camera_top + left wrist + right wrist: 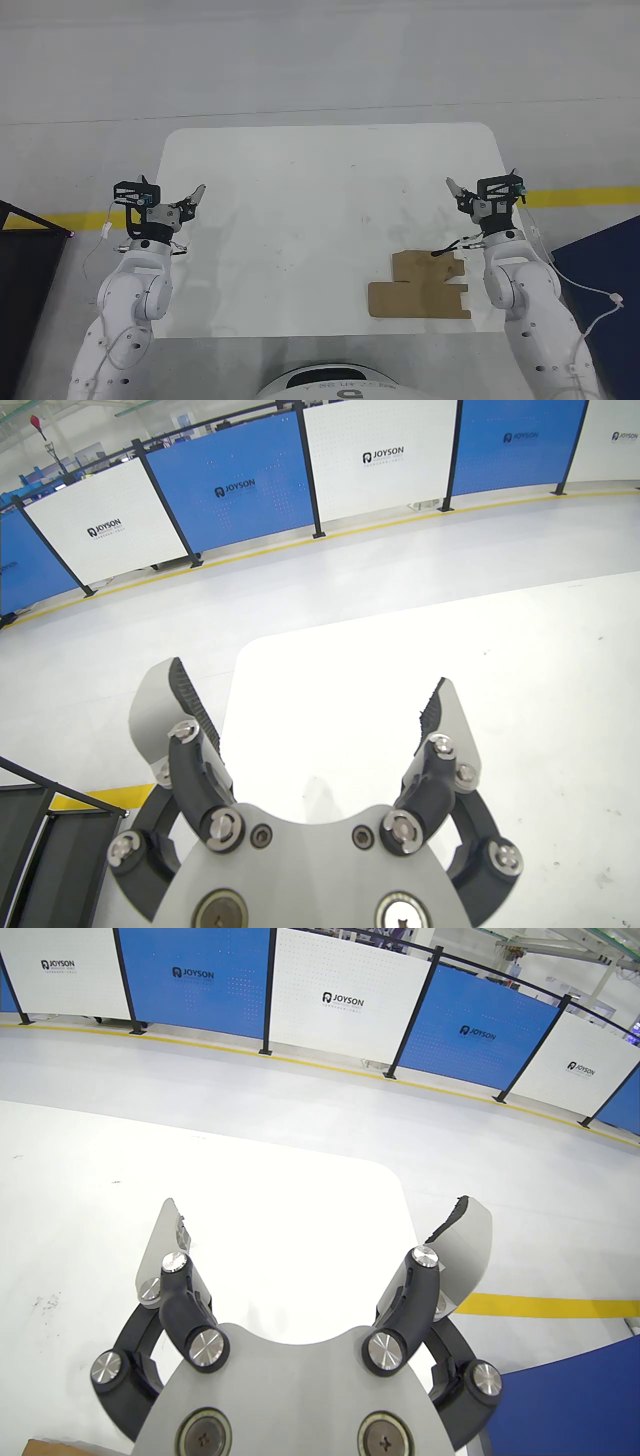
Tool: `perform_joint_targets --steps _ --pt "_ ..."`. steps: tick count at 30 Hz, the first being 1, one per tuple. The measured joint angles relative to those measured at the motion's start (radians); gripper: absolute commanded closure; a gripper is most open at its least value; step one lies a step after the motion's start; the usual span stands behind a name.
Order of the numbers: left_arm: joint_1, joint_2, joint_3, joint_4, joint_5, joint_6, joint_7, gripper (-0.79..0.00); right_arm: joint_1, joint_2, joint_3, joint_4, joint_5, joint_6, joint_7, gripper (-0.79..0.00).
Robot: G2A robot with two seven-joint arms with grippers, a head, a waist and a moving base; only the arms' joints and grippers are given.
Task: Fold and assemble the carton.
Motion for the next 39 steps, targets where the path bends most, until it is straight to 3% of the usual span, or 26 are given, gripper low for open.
perform_joint_targets --steps 9,16,21,39 --pt "0.000 0.000 0.000 0.000 0.000 0.000 0.000 -0.785 -0.010 0.002 0.003 -0.002 -0.026 -0.019 -0.007 -0.785" --pt "0.000 0.000 0.000 0.000 0.000 0.000 0.000 -0.785 -0.146 0.038 0.151 -0.008 -0.129 -0.391 -0.115 -0.785" --pt "0.000 0.000 0.000 0.000 0.000 0.000 0.000 -0.785 -0.223 0.053 0.232 0.022 -0.201 -0.545 -0.242 -0.785" --pt "0.000 0.000 0.000 0.000 0.000 0.000 0.000 -0.785 -0.223 0.053 0.233 0.023 -0.199 -0.545 -0.242 -0.785"
